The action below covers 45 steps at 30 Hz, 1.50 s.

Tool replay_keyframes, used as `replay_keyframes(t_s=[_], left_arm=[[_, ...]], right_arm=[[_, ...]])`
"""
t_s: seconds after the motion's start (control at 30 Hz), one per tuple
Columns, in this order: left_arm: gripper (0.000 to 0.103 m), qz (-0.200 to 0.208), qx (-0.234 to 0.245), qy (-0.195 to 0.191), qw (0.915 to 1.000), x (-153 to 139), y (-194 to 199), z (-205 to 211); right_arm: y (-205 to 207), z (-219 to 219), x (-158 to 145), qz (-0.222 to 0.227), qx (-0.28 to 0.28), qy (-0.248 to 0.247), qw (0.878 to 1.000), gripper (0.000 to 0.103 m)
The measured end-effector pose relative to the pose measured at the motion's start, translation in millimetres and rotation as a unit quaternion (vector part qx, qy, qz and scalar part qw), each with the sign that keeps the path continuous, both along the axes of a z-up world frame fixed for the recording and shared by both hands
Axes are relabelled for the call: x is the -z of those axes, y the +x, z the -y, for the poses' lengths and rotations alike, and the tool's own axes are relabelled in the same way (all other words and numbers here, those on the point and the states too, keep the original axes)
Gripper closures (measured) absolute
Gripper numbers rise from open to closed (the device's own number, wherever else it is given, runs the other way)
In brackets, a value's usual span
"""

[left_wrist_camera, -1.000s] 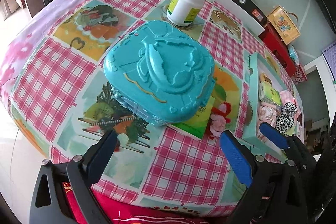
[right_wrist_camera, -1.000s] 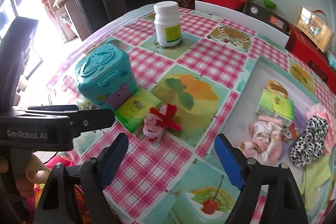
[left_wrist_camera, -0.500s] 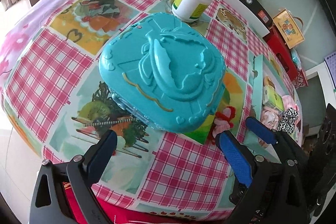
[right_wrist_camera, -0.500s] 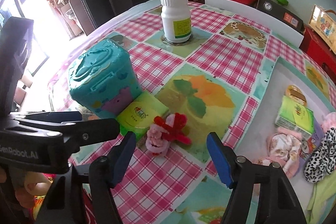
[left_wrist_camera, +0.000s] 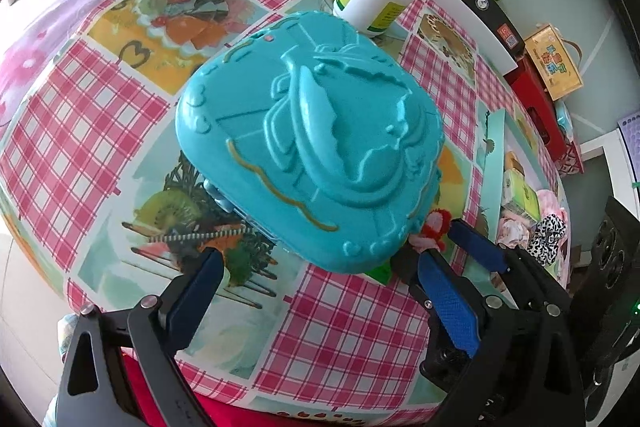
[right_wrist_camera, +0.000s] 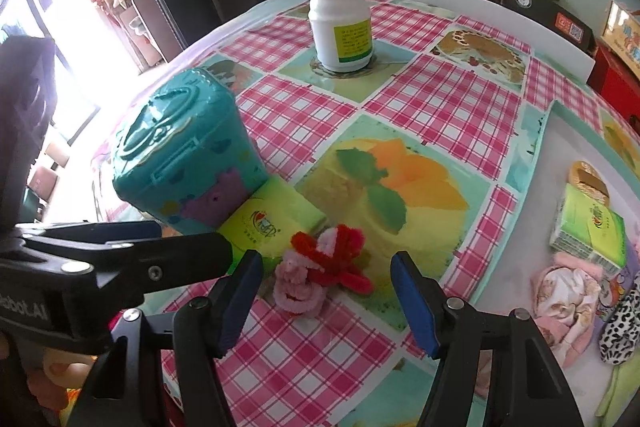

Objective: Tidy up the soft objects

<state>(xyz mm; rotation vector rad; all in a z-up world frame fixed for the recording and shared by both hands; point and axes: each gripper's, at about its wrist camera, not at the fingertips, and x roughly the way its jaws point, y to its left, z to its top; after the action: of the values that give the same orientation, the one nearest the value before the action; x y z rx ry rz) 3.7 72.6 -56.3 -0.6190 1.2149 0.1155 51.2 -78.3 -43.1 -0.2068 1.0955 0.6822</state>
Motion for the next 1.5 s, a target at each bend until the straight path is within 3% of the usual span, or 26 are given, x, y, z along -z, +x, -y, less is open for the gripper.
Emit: replay_keyframes(t_s=[0.17, 0.3, 0.43, 0.97, 1.43, 1.5], left_arm=[[0.005, 0.0, -0.002, -0.002, 1.0, -0.2, -0.9, -2.8], [0.005, 0.0, 0.0, -0.003, 1.0, -0.6, -1.5, -4.0], [0.005, -0.001, 0.001, -0.005, 1.0, -0.1, -0.4, -3.1], [0.005, -0.007, 0.009, -0.007, 0.9999, -1.7, 0.9, 8.2], [0.005, -0.005, 0.016, 0.008, 0.9998, -10.0, 2.2, 14.5], [0.01, -0.004, 0.013, 0.007, 0.9999, -10.6, 3.7, 16.1]], right_arm=[[2.1, 0.1, 1.9, -0.01, -0.002, 0.017, 1.0, 0.041], [0.4, 1.3, 1.6, -0.015, -0.004, 0.031, 0.999, 0.054], [-0.1, 3.2, 0.8, -0.019, 0.001, 0.036, 0.999, 0.062], [-15.9, 18.9, -4.9, -0.03, 0.019, 0.049, 0.998, 0.067], [-21.9, 64.5, -43.4, 0.014, 0.087, 0.082, 0.993, 0.067], [-21.8, 72.3, -50.1, 0.022, 0.094, 0.089, 0.991, 0.067]])
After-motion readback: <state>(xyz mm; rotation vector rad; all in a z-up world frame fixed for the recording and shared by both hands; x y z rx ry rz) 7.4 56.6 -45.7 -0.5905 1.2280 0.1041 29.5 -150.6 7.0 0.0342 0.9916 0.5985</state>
